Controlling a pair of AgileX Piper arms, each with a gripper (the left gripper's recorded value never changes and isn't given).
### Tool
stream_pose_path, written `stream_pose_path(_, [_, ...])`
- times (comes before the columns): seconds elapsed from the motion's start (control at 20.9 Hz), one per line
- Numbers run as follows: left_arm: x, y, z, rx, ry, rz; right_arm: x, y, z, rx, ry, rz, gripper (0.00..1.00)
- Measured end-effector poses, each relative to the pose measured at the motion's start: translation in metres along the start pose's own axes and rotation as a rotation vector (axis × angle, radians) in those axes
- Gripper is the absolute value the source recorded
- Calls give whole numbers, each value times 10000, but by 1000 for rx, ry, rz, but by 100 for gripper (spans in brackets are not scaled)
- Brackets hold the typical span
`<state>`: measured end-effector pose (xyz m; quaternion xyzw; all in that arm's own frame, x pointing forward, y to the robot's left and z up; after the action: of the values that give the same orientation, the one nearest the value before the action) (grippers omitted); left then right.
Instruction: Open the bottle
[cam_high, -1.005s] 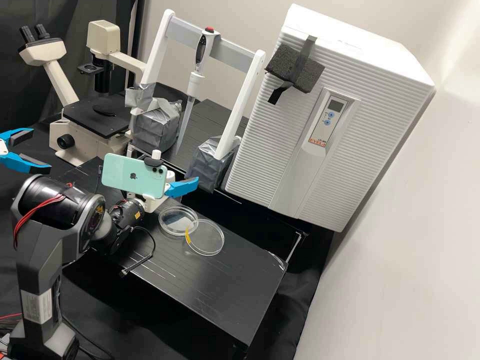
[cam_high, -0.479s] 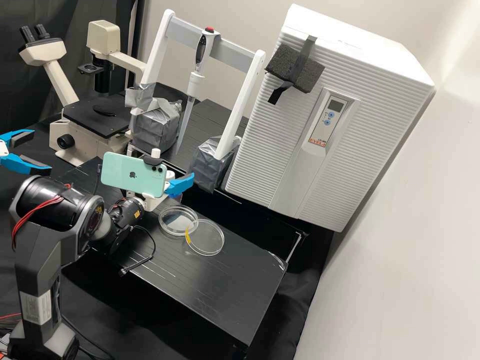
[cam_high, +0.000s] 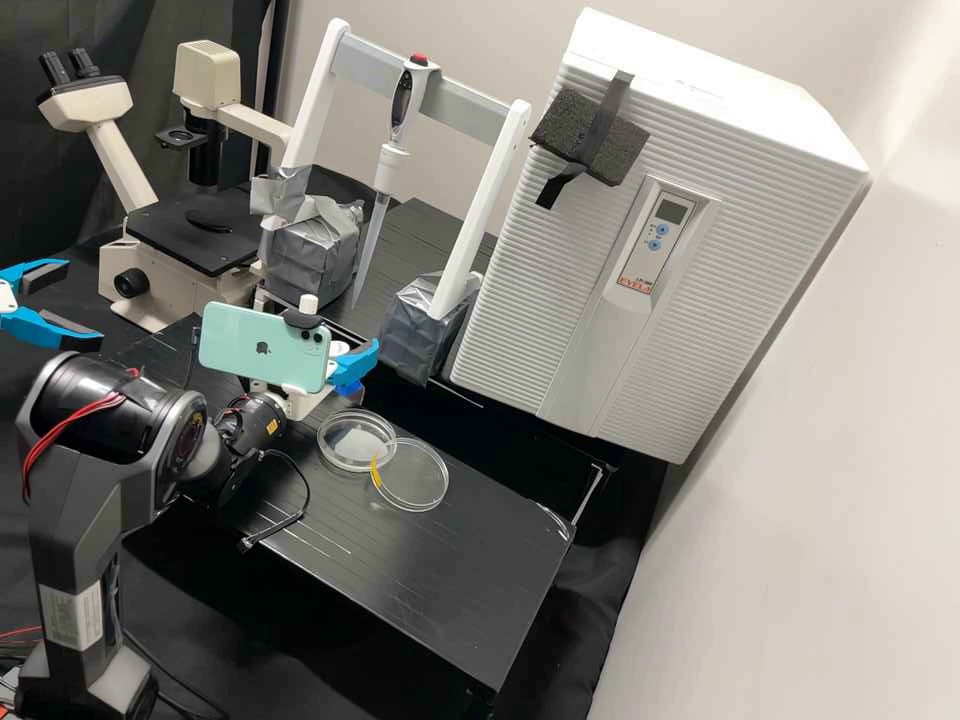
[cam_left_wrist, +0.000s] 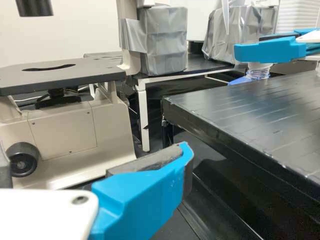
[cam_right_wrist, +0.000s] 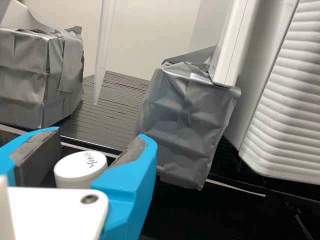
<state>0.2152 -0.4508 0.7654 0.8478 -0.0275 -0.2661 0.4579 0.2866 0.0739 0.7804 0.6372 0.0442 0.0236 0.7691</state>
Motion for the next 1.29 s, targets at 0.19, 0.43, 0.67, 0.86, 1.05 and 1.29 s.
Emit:
stream_pose_path(0.19, [0, 0, 0, 2, 0, 0, 0, 0, 0, 0, 0, 0, 100])
stream_pose_path(0.43, [0, 0, 0, 2, 0, 0, -3, -15, -22, 0, 8, -5, 100])
stream_pose_path(0.67, [0, 0, 0, 2, 0, 0, -3, -15, -22, 0, 8, -5, 100])
stream_pose_path(0.86, [0, 0, 0, 2, 0, 0, -4, -17, -26, 0, 9, -6, 100])
stream_pose_path(1.05, [0, 0, 0, 2, 0, 0, -4, -17, -26, 0, 9, -6, 100])
stream_pose_path(1.29, [0, 0, 0, 2, 0, 0, -4, -17, -26, 0, 9, -6, 100])
